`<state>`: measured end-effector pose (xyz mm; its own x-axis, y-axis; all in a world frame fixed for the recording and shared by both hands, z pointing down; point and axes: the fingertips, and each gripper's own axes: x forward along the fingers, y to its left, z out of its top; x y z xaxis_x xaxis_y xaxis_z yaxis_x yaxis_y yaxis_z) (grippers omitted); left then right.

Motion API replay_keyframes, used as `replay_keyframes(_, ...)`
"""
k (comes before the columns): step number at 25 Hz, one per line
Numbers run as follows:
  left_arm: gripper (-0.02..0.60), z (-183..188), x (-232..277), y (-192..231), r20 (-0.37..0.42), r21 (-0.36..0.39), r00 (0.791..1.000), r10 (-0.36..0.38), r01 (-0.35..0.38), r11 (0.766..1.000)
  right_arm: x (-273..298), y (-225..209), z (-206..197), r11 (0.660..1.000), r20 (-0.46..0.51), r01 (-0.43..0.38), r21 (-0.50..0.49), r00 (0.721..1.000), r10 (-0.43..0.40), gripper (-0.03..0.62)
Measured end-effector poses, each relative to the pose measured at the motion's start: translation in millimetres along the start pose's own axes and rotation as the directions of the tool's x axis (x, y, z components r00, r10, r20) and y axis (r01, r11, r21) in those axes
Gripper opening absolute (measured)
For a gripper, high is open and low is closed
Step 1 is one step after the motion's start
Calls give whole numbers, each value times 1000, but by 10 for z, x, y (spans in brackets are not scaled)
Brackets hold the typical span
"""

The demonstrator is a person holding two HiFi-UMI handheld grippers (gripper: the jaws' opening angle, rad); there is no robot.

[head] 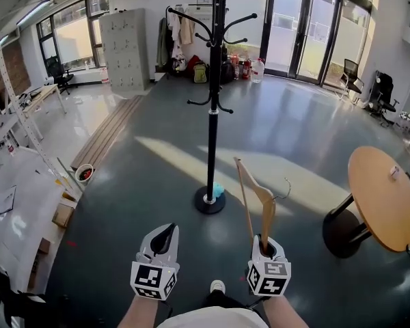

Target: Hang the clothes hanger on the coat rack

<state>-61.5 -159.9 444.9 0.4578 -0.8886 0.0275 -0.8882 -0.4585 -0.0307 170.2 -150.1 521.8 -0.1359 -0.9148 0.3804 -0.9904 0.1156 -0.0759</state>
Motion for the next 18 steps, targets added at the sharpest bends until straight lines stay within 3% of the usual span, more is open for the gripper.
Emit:
replay_keyframes(9,0,103,1087,54,12,-7,999,52,-52,999,901,-622,484,999,6,-40,-4,999,40,37)
replay_keyframes(18,0,84,1709,162,-4,-9,999,54,-54,998,1516,-894,830,999,11,-47,-9,999,47,37)
